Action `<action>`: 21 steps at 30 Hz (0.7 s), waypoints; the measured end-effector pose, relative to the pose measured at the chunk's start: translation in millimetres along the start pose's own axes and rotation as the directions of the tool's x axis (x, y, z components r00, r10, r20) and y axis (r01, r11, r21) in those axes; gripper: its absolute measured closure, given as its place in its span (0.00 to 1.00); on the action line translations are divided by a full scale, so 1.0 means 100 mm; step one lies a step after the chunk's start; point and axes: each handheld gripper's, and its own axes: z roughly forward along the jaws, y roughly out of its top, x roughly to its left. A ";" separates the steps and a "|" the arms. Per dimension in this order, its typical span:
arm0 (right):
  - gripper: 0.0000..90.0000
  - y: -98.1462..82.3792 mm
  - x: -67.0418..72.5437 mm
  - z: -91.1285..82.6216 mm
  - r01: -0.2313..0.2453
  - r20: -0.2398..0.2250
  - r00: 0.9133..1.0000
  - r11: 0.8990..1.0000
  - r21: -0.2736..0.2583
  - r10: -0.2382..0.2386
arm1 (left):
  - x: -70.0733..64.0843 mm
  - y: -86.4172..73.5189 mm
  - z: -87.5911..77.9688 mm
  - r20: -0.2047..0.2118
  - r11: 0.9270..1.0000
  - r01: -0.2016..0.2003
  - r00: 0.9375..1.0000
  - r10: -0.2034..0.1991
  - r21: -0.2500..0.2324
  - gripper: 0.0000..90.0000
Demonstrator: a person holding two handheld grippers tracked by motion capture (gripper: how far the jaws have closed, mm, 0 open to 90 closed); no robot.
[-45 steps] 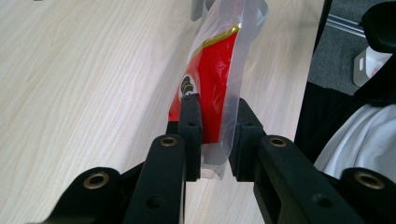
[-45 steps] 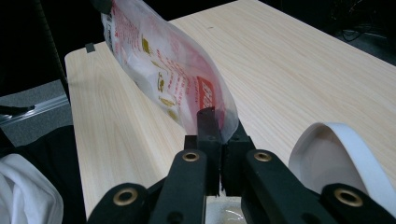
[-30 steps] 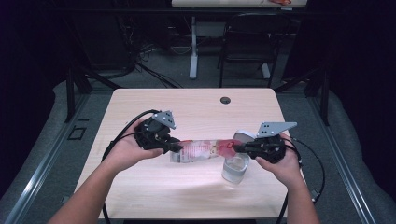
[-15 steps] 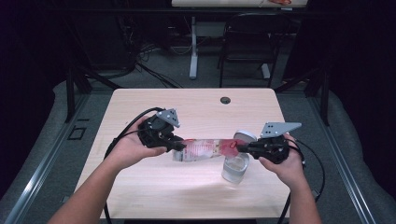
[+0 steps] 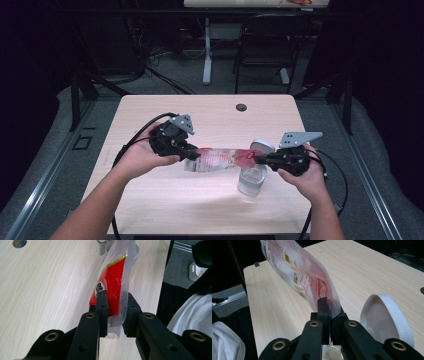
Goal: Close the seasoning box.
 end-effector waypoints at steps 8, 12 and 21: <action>0.99 -0.03 -0.01 -0.01 -0.013 0.000 1.000 1.000 -0.004 0.013 | 0.00 0.04 -0.01 0.002 1.000 -0.008 1.000 0.008 -0.008 0.87; 0.99 -0.04 -0.01 -0.01 -0.016 0.002 1.000 1.000 -0.002 0.016 | 0.00 0.05 -0.02 0.003 1.000 -0.013 1.000 0.013 -0.009 0.87; 0.99 -0.04 -0.01 -0.02 -0.015 0.006 1.000 1.000 0.003 0.015 | 0.00 0.07 -0.02 0.004 1.000 -0.015 1.000 0.015 -0.011 0.88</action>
